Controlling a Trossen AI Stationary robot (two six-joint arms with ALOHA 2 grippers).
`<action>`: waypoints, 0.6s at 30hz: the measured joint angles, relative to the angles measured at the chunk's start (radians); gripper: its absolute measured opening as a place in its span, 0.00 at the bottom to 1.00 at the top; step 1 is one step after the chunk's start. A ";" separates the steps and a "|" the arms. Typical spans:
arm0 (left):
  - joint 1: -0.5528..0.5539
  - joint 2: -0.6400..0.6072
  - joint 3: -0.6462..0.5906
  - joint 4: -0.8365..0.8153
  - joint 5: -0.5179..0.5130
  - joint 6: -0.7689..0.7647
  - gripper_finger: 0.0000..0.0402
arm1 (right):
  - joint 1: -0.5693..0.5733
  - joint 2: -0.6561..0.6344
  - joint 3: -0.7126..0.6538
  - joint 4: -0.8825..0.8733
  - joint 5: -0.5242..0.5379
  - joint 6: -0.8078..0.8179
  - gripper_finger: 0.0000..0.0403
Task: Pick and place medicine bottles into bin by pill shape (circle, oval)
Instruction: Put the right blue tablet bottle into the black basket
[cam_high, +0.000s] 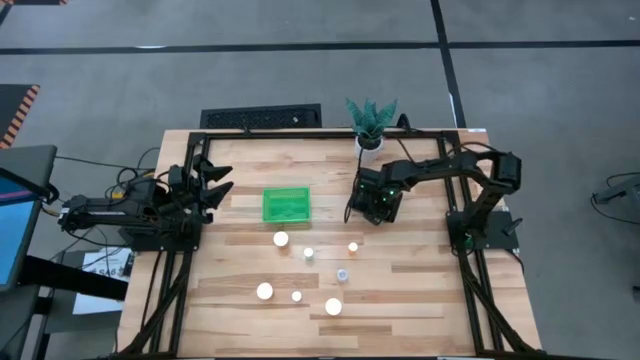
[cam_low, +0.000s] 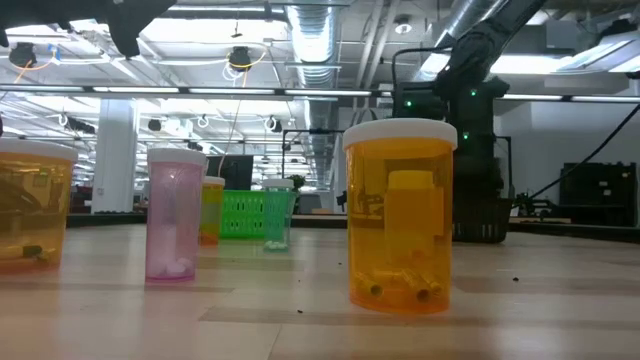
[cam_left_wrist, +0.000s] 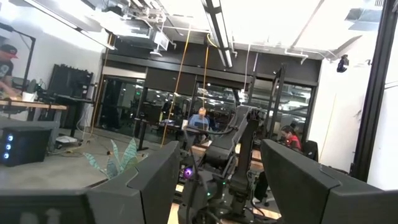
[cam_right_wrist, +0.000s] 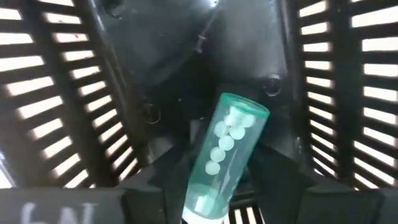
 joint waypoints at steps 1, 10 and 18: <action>0.000 0.000 0.000 0.000 0.000 0.000 0.55 | 0.000 0.000 0.000 -0.001 0.001 0.000 0.42; 0.000 0.000 0.000 0.000 0.000 0.000 0.55 | 0.006 -0.074 -0.001 -0.008 0.006 -0.025 0.23; 0.000 0.000 0.000 0.001 0.000 0.000 0.55 | 0.010 -0.165 -0.001 -0.038 0.006 -0.109 0.27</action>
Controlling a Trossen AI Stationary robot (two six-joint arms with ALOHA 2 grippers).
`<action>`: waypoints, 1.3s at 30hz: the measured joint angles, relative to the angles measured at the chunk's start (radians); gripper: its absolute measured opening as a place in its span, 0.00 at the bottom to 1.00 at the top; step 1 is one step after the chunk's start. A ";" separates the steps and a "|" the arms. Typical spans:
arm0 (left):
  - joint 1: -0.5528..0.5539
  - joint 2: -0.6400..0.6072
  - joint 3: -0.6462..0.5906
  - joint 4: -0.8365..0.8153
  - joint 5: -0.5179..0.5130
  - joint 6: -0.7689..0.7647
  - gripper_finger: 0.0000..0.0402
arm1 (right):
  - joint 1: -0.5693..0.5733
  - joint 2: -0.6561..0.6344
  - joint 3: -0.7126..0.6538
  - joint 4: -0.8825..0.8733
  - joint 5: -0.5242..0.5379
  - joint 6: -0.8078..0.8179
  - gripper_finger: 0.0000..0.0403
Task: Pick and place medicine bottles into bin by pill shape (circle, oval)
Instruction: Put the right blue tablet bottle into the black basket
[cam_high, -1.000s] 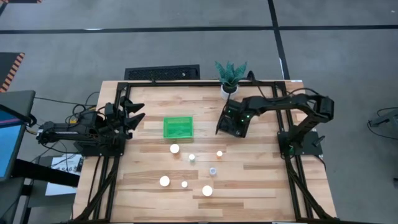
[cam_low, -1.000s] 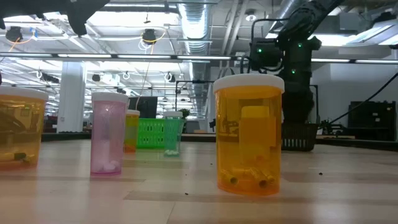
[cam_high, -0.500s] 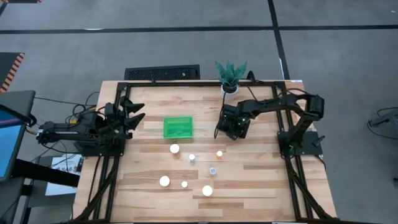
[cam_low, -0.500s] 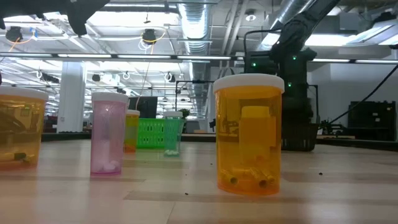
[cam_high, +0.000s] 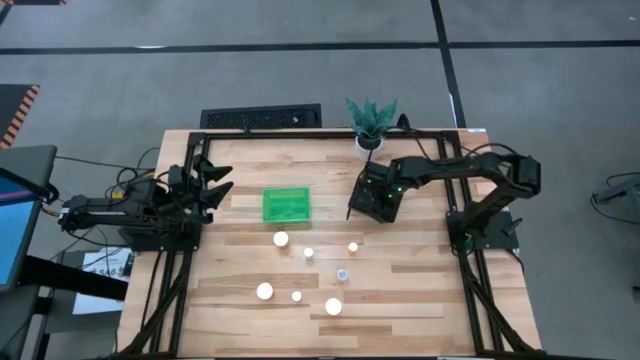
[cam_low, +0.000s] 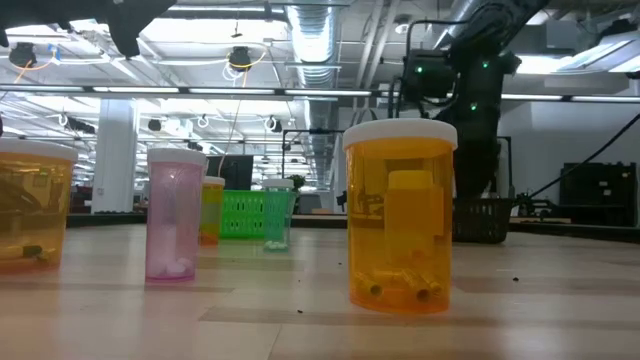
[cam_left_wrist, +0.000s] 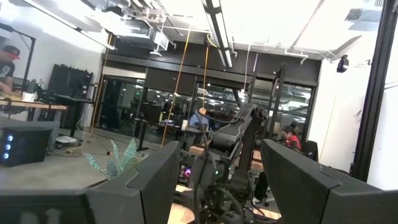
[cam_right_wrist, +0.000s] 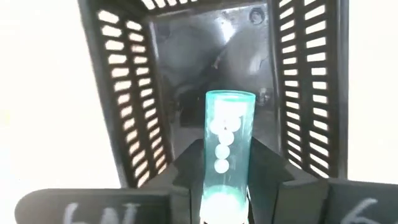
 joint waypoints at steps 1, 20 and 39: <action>0.000 0.000 0.000 0.000 0.000 0.000 0.55 | 0.004 -0.010 0.001 -0.015 0.000 -0.025 0.27; 0.000 0.000 0.000 0.000 0.000 0.000 0.55 | 0.329 0.096 0.259 -0.388 0.558 -0.499 0.27; 0.000 0.000 0.000 -0.002 -0.007 -0.005 0.55 | 0.861 0.245 0.259 -0.698 0.577 -0.415 0.27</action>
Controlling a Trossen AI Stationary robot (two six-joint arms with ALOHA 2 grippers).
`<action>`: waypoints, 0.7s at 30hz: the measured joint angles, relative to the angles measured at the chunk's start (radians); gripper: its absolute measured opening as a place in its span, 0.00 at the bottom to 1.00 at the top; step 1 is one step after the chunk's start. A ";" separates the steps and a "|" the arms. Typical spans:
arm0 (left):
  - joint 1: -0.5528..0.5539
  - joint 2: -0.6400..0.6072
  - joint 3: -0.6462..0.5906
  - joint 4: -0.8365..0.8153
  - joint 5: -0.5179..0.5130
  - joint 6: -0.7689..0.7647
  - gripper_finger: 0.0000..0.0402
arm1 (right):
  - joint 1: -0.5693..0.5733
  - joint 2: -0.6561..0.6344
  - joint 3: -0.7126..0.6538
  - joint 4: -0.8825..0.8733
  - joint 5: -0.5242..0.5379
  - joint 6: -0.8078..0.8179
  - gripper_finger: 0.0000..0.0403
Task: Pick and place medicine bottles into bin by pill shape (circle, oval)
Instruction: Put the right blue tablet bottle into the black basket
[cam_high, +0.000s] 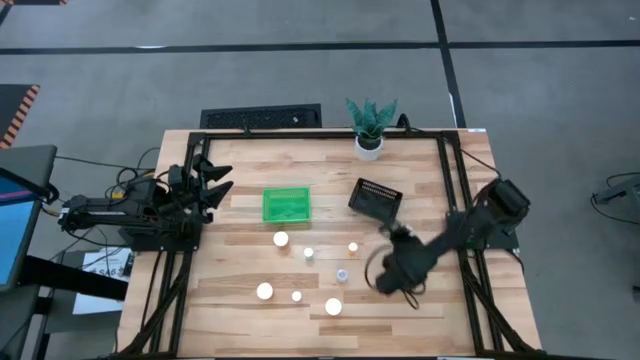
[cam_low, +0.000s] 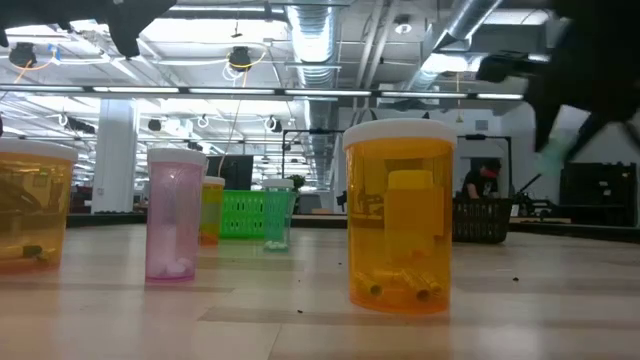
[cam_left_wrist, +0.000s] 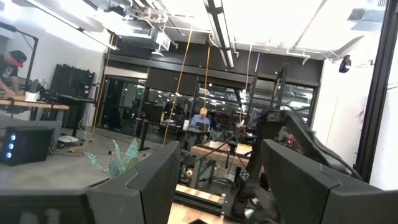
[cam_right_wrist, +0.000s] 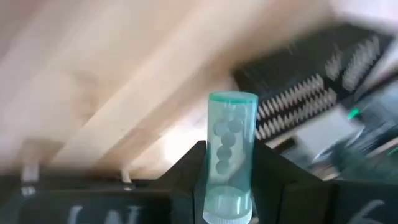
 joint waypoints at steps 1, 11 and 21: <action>0.000 0.000 0.000 0.000 0.000 -0.003 0.55 | 0.027 0.017 0.000 -0.003 0.004 -0.057 0.27; 0.000 0.000 0.000 -0.001 0.000 -0.007 0.55 | 0.118 0.257 0.000 -0.009 0.242 -0.292 0.27; 0.000 0.000 0.000 -0.004 0.000 -0.007 0.55 | 0.062 0.403 -0.001 -0.015 0.262 -0.217 0.27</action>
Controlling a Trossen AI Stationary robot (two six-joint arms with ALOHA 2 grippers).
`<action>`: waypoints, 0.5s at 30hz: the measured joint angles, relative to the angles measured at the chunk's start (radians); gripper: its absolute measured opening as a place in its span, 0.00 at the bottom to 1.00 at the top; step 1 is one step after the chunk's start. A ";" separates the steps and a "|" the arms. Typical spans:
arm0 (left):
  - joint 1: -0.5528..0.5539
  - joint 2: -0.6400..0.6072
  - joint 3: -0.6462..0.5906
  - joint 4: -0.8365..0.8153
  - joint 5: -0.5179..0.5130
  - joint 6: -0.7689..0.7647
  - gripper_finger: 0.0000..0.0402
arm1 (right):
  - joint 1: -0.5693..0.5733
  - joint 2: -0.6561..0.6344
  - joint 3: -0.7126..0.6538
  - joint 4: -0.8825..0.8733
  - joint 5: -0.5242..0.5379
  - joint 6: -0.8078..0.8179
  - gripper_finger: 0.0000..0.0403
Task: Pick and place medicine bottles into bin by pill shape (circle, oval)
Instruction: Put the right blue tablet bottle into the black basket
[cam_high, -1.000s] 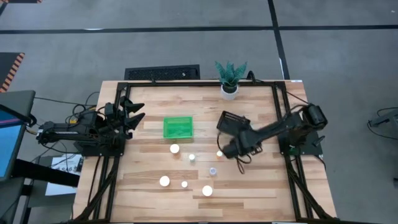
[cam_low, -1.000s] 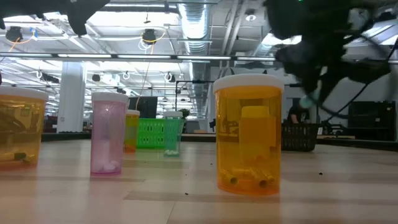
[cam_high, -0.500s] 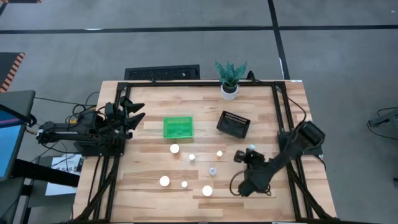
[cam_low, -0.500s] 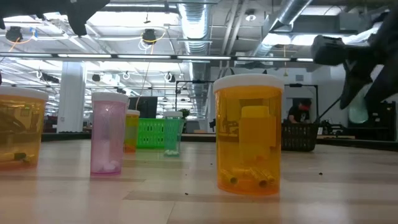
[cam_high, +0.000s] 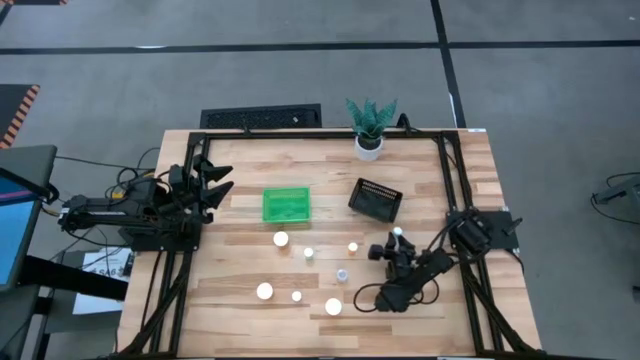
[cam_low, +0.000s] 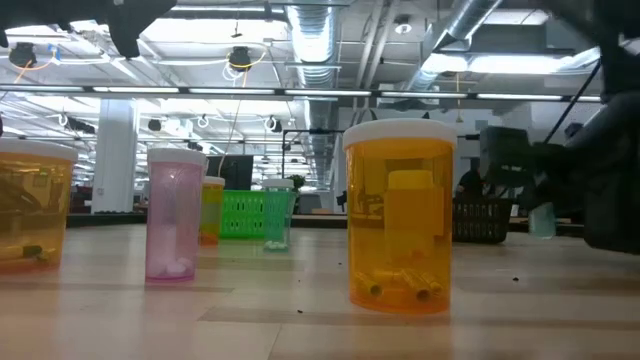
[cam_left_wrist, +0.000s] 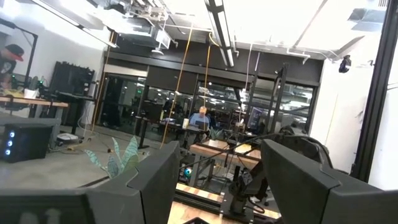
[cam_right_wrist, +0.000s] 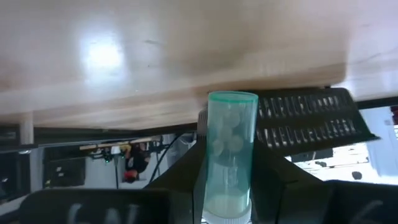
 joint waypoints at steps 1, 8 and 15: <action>0.000 0.000 0.000 0.000 0.000 0.000 0.55 | -0.004 0.004 0.000 0.001 0.000 0.000 0.27; 0.000 0.000 0.000 0.000 0.000 0.000 0.55 | -0.049 -0.015 0.002 0.040 -0.052 -0.001 0.27; 0.000 0.000 0.000 -0.003 0.000 0.000 0.55 | -0.080 -0.023 0.029 0.058 -0.106 0.000 0.27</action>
